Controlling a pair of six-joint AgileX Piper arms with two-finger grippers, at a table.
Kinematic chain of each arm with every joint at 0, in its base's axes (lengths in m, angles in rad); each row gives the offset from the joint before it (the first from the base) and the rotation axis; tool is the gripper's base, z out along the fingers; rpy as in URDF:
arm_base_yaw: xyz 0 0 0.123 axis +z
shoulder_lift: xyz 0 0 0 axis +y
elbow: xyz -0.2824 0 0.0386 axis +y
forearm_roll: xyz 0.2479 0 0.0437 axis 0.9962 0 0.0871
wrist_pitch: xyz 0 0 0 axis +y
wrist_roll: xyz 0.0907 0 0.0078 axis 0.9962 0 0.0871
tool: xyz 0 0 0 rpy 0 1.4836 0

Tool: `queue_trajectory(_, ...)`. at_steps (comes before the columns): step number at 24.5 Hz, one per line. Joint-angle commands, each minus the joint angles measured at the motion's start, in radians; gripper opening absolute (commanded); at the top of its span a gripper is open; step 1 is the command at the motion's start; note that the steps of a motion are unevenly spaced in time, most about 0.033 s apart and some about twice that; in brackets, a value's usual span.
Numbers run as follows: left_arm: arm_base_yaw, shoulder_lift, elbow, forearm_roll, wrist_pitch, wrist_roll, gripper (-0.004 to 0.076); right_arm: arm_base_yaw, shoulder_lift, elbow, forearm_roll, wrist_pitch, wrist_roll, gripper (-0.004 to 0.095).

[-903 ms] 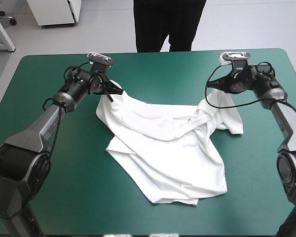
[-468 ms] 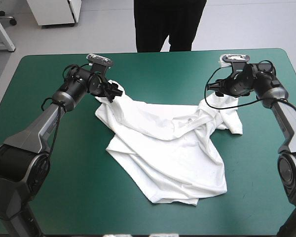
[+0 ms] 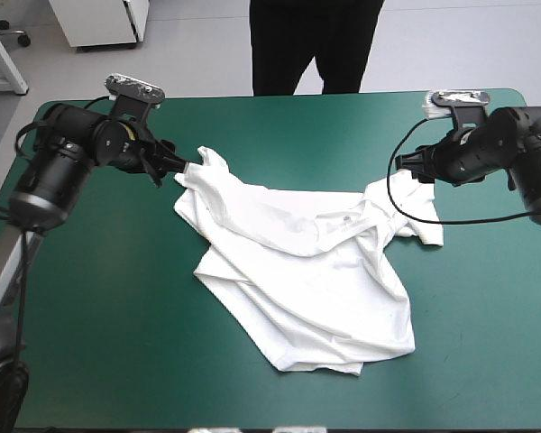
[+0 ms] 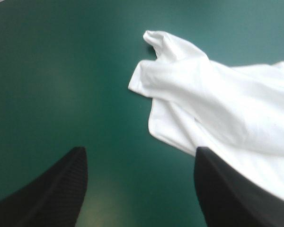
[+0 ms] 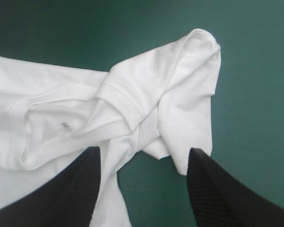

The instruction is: Fold the cloth

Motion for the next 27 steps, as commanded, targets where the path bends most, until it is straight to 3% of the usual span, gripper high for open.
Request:
queue_trajectory(1,-0.002,-0.117,-0.037,0.001,0.086,0.03,0.0454,0.0,-0.102,-0.032,0.04,0.041,0.0,0.0513)
queue_trajectory(6,-0.002,-0.191,-0.037,-0.001,0.155,0.03,0.0454,0.0,-0.159,-0.031,0.047,0.133,0.005,0.0513)
queue_trajectory(15,-0.002,-0.208,0.057,-0.156,0.187,0.056,0.044,0.0,-0.183,-0.029,0.072,0.133,0.005,0.0509)
queue_trajectory(19,-0.014,-0.176,0.206,-0.214,0.165,0.065,0.0391,0.0,-0.183,-0.025,0.07,0.133,0.005,0.0509)
queue_trajectory(22,-0.051,-0.145,0.227,-0.214,0.119,0.081,0.0391,0.0,-0.183,-0.008,0.063,0.129,0.005,0.0496)
queue_trajectory(27,-0.063,0.004,0.227,-0.214,0.144,0.081,0.0391,0.0,-0.183,0.01,0.061,0.132,0.005,0.0443)
